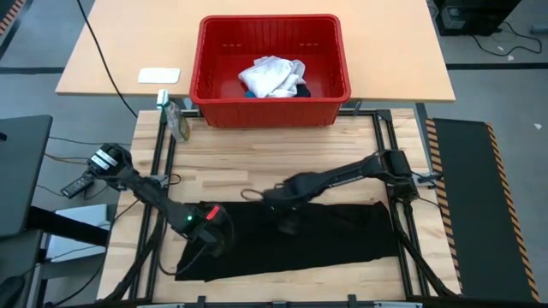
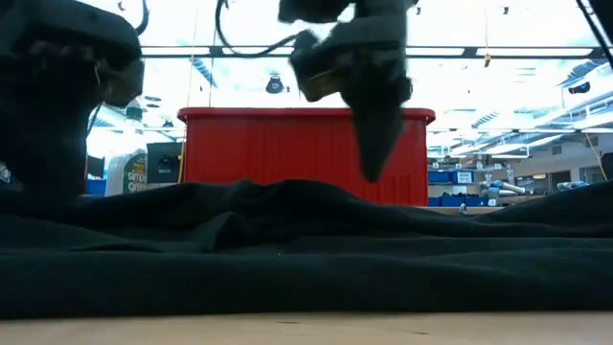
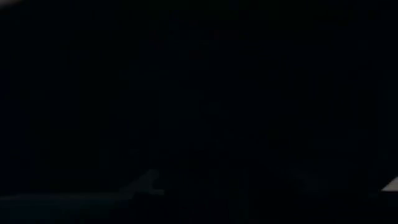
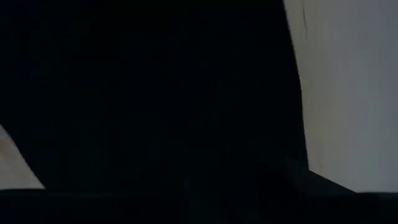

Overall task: Fold laundry
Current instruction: Fold the black shirt on the table

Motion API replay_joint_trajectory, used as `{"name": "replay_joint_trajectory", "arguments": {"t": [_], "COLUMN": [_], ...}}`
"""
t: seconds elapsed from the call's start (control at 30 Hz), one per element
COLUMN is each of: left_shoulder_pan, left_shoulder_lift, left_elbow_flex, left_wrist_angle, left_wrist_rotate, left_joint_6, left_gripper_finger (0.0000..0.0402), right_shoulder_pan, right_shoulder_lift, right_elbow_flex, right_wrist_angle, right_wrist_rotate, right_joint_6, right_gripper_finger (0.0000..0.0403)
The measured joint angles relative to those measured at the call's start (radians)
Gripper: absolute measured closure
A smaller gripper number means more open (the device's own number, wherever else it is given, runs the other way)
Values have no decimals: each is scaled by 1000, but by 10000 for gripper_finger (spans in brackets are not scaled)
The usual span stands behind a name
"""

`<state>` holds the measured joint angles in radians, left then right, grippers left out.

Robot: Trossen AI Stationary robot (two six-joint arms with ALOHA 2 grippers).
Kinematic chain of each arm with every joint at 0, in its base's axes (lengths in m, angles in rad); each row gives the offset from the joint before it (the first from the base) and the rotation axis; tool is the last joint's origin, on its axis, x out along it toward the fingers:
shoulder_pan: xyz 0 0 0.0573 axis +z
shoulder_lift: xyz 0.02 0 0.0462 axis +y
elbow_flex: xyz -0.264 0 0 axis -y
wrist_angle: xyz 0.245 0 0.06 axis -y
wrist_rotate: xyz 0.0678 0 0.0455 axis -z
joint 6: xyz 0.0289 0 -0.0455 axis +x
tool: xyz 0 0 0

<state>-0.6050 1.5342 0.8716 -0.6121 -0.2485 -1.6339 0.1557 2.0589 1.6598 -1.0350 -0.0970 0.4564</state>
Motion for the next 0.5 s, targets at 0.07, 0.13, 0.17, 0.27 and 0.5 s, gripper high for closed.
{"name": "replay_joint_trajectory", "arguments": {"t": [0.07, 0.13, 0.17, 0.27, 0.5], "left_shoulder_pan": [-5, -11, -10, 9, 148], "left_shoulder_lift": [-1, -1, -1, -3, -12], "left_elbow_flex": [-31, -57, -72, -130, -221], "left_wrist_angle": [22, 16, 21, 39, 143], "left_wrist_rotate": [1, 2, 2, 1, -27], "left_joint_6": [-67, -87, -88, -85, 37], "left_gripper_finger": [258, 258, 258, 259, 260], "right_shoulder_pan": [29, 48, 56, 76, 123], "right_shoulder_lift": [-23, -43, -50, -70, -93], "right_elbow_flex": [-39, -100, -132, -238, -418], "right_wrist_angle": [-18, -3, 12, 49, 196], "right_wrist_rotate": [44, 59, 59, 59, 23], "right_joint_6": [-2, 15, 30, 95, 329], "right_gripper_finger": [245, 249, 251, 258, 269]}}
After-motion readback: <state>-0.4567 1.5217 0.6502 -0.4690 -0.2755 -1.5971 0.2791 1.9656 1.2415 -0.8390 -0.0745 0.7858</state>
